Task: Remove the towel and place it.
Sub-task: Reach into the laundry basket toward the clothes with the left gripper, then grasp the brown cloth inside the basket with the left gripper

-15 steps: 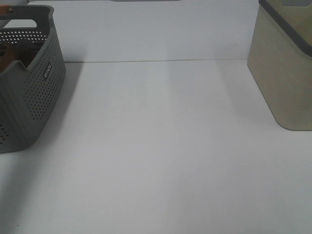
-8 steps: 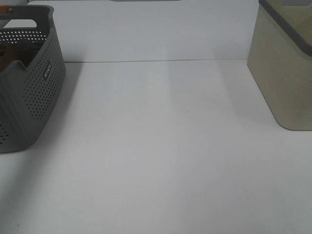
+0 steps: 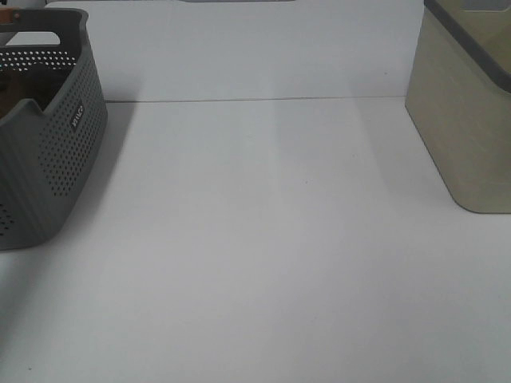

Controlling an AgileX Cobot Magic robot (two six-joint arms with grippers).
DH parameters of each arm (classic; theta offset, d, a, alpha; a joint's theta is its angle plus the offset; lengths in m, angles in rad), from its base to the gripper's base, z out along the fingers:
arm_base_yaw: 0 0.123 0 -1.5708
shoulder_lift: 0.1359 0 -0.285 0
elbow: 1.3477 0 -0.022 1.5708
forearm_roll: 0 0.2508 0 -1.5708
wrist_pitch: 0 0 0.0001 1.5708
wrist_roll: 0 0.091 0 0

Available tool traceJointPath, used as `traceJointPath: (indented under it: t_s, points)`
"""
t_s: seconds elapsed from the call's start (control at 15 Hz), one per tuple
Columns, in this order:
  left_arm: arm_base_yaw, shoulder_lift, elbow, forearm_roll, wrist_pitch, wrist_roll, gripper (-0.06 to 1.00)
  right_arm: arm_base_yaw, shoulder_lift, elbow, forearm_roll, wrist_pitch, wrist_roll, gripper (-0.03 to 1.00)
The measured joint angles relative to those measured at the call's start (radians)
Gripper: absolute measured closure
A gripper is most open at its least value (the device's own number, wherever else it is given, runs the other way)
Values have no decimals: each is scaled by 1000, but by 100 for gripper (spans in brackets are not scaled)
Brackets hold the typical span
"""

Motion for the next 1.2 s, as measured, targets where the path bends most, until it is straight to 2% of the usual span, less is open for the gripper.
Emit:
traceJointPath:
  t_s: [0.2,0.53,0.93,1.2]
  points:
    - [41,74,-45,-6,-46,-13,26,0,0,0,0,0,0,41]
    - [43,143,-50,-3,-139,-13,26,0,0,0,0,0,0,41]
    - [43,196,-69,48,-164,-42,30,0,0,0,0,0,0,41]
    - [43,215,-72,49,-161,-60,30,0,0,0,0,0,0,41]
